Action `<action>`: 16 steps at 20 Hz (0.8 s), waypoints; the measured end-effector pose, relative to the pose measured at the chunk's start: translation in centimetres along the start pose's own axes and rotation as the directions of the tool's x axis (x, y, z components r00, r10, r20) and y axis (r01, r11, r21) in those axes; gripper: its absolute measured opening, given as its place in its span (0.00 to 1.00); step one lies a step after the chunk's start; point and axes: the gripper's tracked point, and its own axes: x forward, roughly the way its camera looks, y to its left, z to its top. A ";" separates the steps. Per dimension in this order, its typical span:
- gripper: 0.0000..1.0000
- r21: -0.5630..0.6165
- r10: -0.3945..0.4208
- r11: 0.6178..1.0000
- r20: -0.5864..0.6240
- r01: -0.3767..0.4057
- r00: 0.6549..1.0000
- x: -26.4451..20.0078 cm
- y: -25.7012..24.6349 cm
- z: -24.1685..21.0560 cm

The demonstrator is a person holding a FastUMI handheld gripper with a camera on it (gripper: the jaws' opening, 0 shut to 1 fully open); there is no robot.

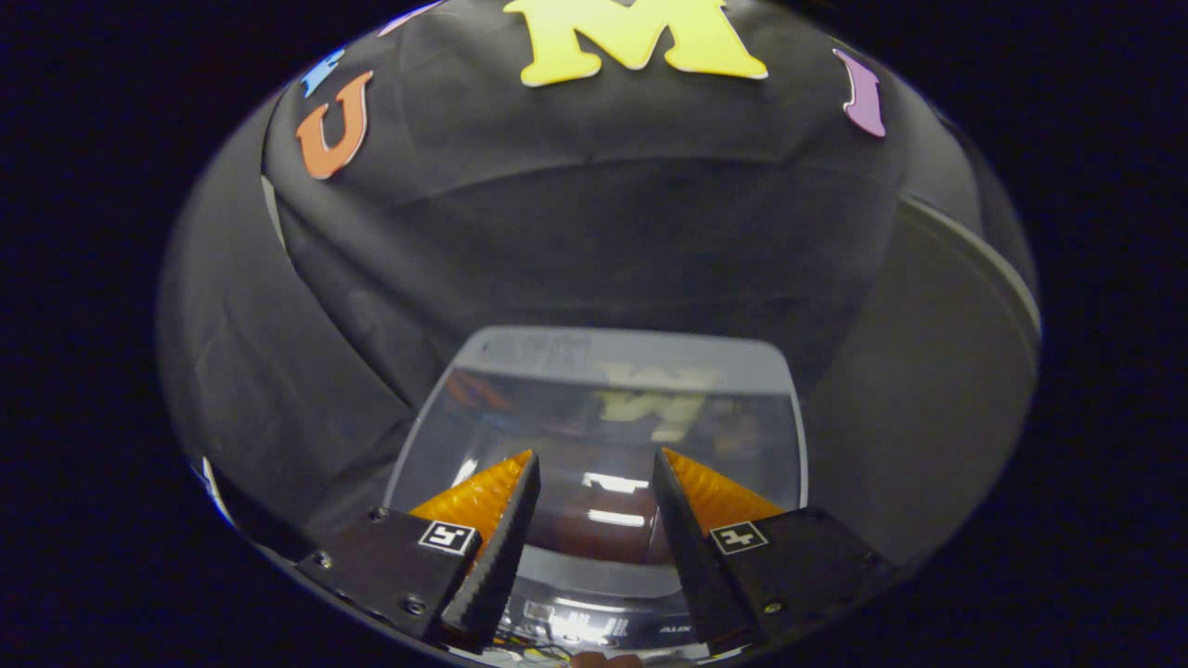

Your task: Put the clothes into the washing machine and then close the washing machine lid.

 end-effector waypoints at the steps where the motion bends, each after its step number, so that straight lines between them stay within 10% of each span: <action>1: 0.77 -0.029 -0.004 1.000 -0.013 0.004 1.000 0.2 -0.1 -1.6; 16: 0.78 -0.123 0.069 0.991 0.167 -0.049 0.984 -8.3 -0.6 -3.6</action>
